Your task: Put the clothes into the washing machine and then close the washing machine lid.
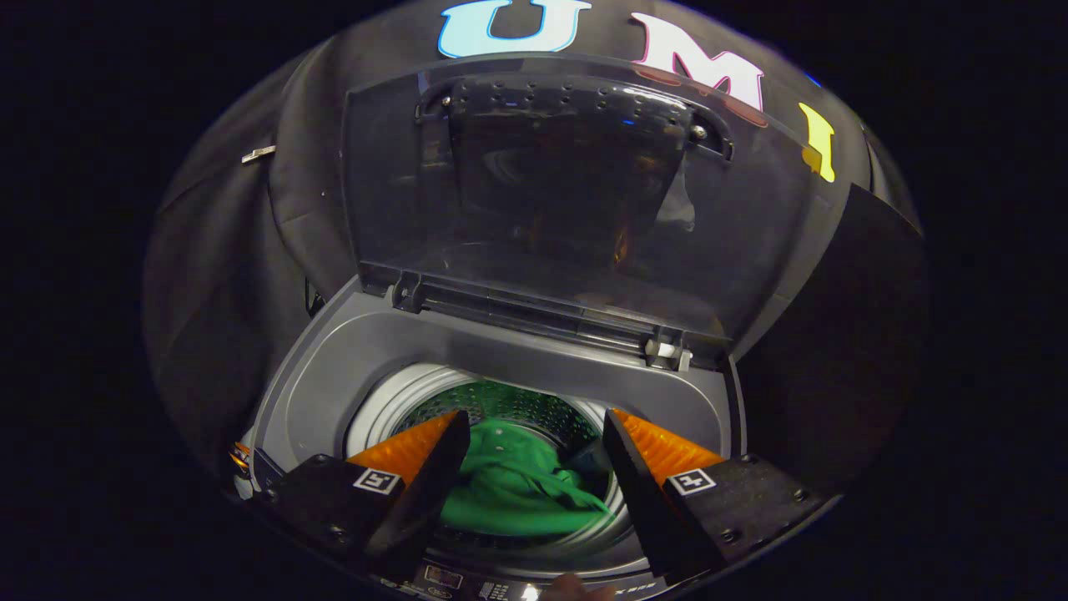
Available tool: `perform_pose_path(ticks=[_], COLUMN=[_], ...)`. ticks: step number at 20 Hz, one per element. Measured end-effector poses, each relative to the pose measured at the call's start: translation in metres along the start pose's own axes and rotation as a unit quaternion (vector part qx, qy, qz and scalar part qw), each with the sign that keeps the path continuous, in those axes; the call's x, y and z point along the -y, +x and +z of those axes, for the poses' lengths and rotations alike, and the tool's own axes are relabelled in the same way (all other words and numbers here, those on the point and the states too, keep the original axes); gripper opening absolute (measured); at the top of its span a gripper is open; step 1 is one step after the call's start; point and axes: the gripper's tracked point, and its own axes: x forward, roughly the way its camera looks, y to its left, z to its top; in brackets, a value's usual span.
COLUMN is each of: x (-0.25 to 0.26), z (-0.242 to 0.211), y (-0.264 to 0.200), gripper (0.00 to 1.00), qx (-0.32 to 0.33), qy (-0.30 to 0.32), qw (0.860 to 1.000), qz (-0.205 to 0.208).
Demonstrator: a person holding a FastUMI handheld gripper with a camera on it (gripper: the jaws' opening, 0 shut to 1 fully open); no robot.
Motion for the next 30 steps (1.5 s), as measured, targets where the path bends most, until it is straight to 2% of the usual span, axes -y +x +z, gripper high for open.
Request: perform_pose_path(ticks=[5,12,21,25,30], x=[-0.002,0.013,0.052,0.056,0.06], z=[0.024,0.08,0.207,0.25,0.293], y=[-0.033,-0.104,-0.192,-0.195,-0.161], gripper=[1.0,1.0,0.99,0.99,0.99], qx=[0.079,0.189,0.307,0.311,0.291], qy=[-0.002,0.022,0.06,0.054,0.023], qw=[0.997,0.981,0.949,0.949,0.957], qz=[0.014,0.026,0.021,0.019,0.0])
